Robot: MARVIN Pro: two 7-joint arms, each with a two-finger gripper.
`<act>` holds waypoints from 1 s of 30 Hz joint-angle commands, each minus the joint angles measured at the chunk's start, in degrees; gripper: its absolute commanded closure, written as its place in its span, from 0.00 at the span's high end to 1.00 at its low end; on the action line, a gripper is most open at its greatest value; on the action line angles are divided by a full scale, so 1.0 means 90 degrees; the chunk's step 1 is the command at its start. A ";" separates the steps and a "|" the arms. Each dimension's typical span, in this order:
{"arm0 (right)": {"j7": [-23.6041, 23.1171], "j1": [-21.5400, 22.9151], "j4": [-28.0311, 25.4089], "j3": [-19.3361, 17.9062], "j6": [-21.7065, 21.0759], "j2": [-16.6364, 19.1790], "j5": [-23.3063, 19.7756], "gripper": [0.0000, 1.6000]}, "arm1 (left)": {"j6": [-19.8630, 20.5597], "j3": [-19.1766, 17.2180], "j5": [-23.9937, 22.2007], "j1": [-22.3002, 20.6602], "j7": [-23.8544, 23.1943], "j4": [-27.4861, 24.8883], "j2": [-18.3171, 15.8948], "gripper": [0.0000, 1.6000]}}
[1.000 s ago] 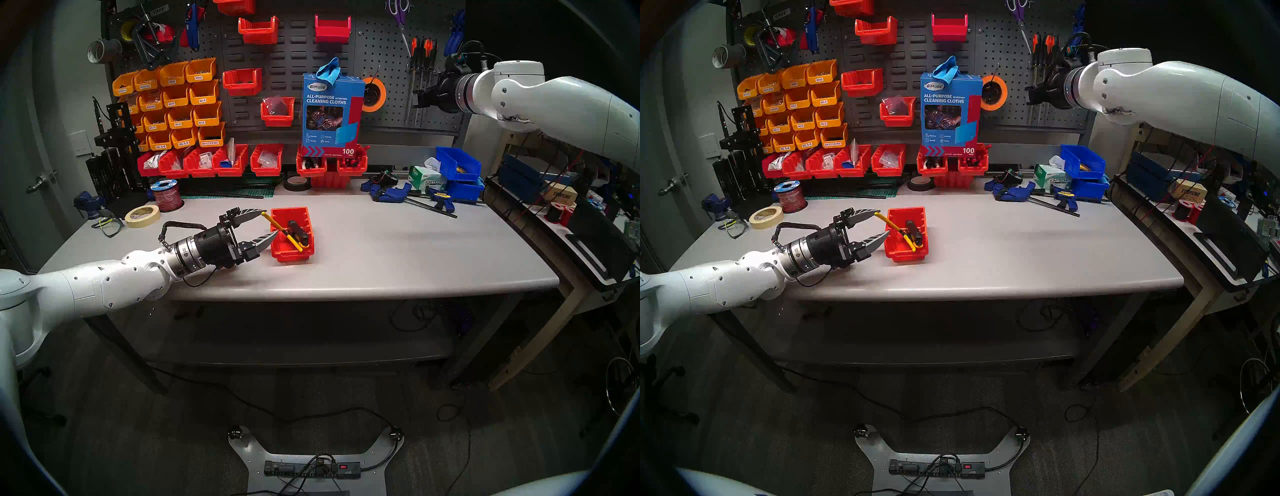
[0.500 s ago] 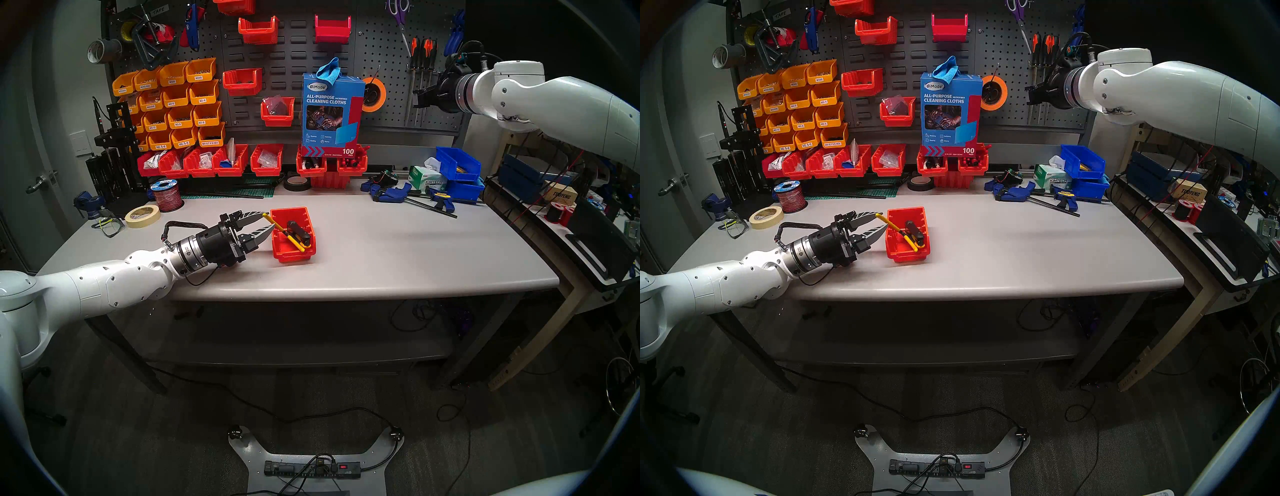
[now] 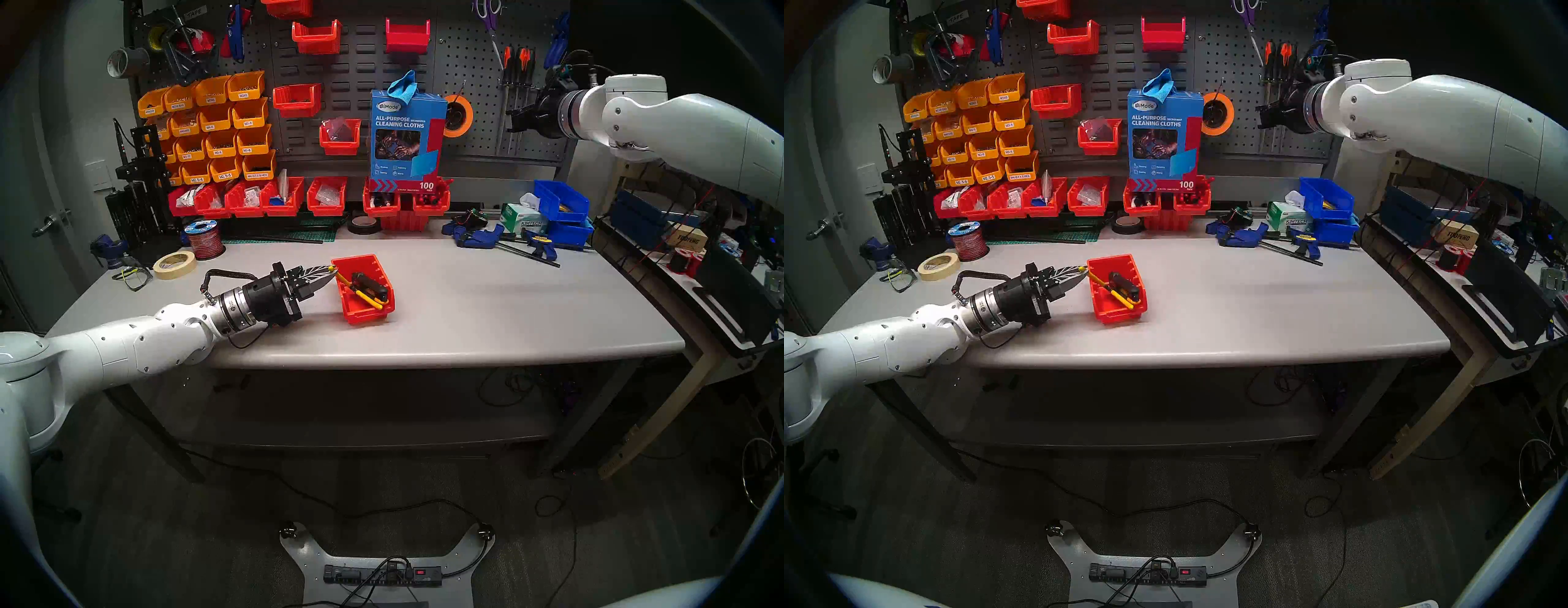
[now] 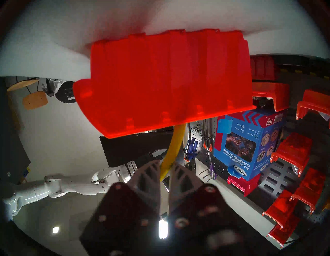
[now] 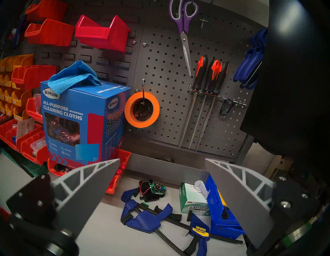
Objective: Take out tools from the storage box
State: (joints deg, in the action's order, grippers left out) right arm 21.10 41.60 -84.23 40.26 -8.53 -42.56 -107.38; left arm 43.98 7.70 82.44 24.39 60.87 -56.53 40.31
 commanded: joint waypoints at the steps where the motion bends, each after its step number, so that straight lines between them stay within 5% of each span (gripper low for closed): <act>1: -0.0016 0.0124 -0.0006 -0.0079 0.0021 -0.0018 0.0028 1.00 | 0.0051 -0.0155 -0.0179 0.0131 0.0687 0.0064 0.0217 0.00; 21: -0.0013 0.0122 -0.0005 -0.0078 0.0021 -0.0019 0.0026 1.00 | 0.0230 -0.1206 -0.1058 0.0231 0.0591 0.0083 0.0658 0.00; 30: -0.0010 0.0118 -0.0002 -0.0078 0.0022 -0.0022 0.0021 1.00 | 0.0369 -0.1568 -0.1132 -0.0008 0.0188 0.0897 0.0854 0.00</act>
State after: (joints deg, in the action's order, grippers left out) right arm 21.13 41.60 -84.22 40.26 -8.50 -42.59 -107.37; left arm 46.01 -3.16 73.69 27.25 59.05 -52.59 46.76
